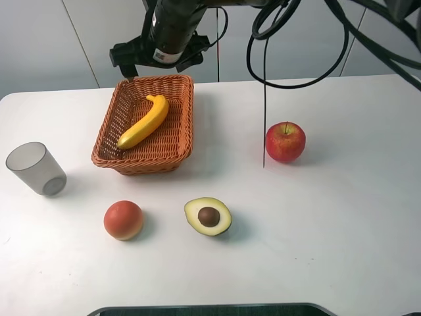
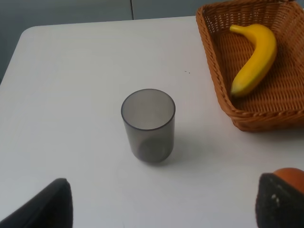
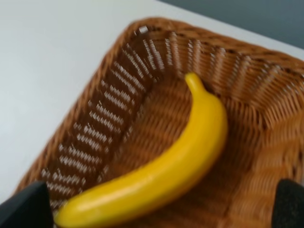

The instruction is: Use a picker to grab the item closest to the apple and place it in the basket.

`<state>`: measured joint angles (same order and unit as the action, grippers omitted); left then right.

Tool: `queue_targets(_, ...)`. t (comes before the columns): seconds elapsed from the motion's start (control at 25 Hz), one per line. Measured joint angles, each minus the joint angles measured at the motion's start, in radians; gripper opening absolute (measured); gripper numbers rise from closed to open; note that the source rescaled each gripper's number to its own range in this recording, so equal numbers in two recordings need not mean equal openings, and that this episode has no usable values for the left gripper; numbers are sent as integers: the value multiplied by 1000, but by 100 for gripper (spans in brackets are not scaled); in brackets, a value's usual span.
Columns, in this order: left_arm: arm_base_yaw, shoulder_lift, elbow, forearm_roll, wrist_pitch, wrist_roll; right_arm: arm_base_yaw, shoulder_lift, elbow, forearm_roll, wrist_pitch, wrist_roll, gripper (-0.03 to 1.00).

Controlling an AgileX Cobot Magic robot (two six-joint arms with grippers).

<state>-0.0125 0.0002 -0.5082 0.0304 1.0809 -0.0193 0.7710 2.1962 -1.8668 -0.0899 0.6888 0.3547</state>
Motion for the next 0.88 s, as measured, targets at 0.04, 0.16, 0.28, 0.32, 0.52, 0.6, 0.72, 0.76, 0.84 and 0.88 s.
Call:
queue_targets(0.04,0,0,0,0,0,0,-7,-7,0,2,37,-15,100)
queue_targets(0.16,0,0,0,0,0,0,-31,-34,20,4,113,-54,100)
queue_targets(0.28,0,0,0,0,0,0,-55,-89,85,6,132,-77,100)
queue_targets(0.32,0,0,0,0,0,0,-67,-106,108,6,134,-79,100)
queue_targets(0.52,0,0,0,0,0,-2,-136,-198,262,26,132,-95,100)
queue_targets(0.6,0,0,0,0,0,-2,-172,-233,322,28,132,-98,100)
queue_targets(0.72,0,0,0,0,0,-2,-230,-302,428,28,132,-101,100)
queue_targets(0.76,0,0,0,0,0,-2,-252,-324,458,28,130,-101,100)
queue_targets(0.84,0,0,0,0,0,-2,-294,-382,531,28,130,-101,100)
queue_targets(0.88,0,0,0,0,0,-2,-316,-409,561,28,130,-101,100)
